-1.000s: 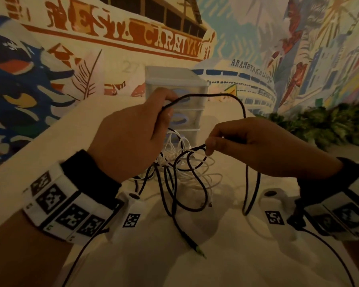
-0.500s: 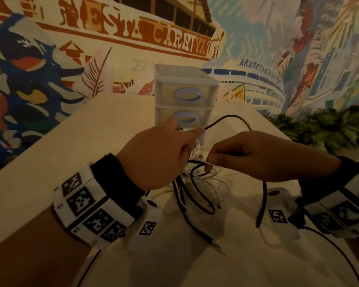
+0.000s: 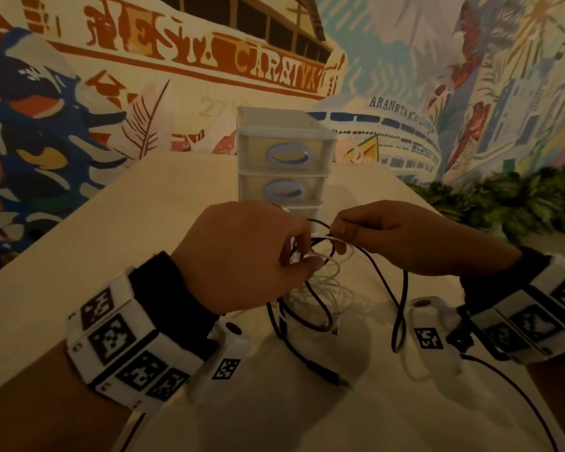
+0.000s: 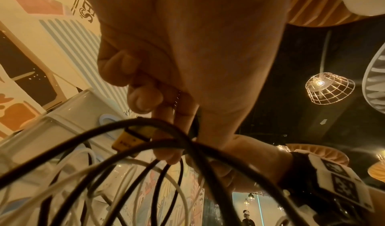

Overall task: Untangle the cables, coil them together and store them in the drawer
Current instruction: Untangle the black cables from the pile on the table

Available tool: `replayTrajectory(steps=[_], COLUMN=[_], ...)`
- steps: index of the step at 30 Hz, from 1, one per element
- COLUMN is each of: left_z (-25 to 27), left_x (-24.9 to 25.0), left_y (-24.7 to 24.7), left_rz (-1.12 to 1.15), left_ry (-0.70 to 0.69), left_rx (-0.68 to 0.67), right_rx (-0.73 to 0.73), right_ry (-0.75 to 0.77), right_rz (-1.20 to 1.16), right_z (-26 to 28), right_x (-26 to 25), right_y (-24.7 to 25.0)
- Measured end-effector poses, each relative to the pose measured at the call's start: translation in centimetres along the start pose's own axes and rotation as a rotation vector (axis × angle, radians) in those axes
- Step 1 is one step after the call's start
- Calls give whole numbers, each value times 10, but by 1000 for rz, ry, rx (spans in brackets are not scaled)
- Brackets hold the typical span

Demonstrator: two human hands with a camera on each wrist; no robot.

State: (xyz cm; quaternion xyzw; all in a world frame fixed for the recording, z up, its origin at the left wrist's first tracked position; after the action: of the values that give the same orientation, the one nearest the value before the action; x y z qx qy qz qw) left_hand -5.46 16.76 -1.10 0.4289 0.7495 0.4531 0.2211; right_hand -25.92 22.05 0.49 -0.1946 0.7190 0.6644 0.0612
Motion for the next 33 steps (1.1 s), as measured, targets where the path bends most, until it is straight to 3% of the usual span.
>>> replayTrajectory(steps=[9,16,33], left_z=[-1,-1,0], left_x=[-4,-3,-10], left_y=[3,1,-1], left_rz=[81,20,62], left_ry=[51,41,129], left_rx=[82,83,57], right_rx=[-57,61,136], right_ry=[54,75,-131], right_rz=[-186,39,-10], right_z=[-3,-4,5], right_x=[-6,-11,24], right_y=[2,-4,7])
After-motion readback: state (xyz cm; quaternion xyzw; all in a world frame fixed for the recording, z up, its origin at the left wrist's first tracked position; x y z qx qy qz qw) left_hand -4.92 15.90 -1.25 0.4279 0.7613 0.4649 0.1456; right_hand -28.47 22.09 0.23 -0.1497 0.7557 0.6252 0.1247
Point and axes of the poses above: each hand's wrist, its own z-axis away from the middle knuckle, its own y-axis out of the back of the hand, x = y × z, the point moved 2 cm from there along -z, towards the middle knuckle, and after that the axes turned 4 degrees about z, right-handed, at the moved point
